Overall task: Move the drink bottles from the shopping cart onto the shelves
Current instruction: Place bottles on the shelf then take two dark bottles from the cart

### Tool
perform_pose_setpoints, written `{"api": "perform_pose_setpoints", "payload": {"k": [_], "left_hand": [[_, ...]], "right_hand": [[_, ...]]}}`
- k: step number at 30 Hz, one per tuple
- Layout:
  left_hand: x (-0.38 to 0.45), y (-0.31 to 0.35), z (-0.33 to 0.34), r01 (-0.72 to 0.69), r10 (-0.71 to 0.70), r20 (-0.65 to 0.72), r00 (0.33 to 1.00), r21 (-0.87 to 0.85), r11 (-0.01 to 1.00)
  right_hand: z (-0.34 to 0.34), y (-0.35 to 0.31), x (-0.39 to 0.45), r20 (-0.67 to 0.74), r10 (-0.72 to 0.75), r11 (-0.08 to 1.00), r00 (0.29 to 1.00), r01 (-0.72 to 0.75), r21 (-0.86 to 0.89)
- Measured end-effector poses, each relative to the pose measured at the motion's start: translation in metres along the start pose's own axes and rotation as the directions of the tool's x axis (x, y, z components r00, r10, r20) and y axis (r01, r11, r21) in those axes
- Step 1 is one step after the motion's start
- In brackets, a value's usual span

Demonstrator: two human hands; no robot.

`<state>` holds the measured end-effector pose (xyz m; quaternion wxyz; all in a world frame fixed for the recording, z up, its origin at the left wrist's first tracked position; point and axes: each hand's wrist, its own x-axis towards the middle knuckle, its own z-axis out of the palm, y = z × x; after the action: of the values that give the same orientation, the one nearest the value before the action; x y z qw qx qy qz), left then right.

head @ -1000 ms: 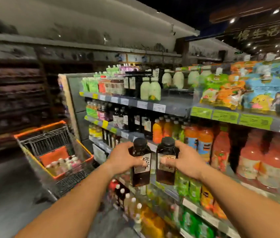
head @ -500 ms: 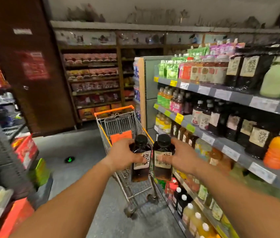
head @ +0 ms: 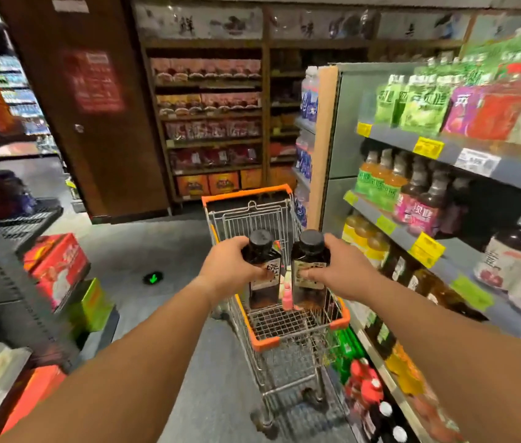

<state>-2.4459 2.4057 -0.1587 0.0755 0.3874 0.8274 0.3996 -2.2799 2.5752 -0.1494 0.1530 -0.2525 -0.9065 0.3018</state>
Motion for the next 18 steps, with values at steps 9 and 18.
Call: {"api": "perform_pose_setpoints", "payload": {"k": [9, 18], "left_hand": [[0.160, -0.083, 0.035, 0.014, -0.016, 0.170, 0.985, 0.012, 1.000], [0.282, -0.184, 0.113, 0.206, -0.204, 0.212, 0.956, 0.013, 0.978]], "right_hand": [[0.062, 0.039, 0.162, 0.050, 0.113, 0.993, 0.992, -0.114, 0.031], [0.144, 0.125, 0.317, 0.222, 0.142, 0.988, 0.965, -0.153, 0.034]]}}
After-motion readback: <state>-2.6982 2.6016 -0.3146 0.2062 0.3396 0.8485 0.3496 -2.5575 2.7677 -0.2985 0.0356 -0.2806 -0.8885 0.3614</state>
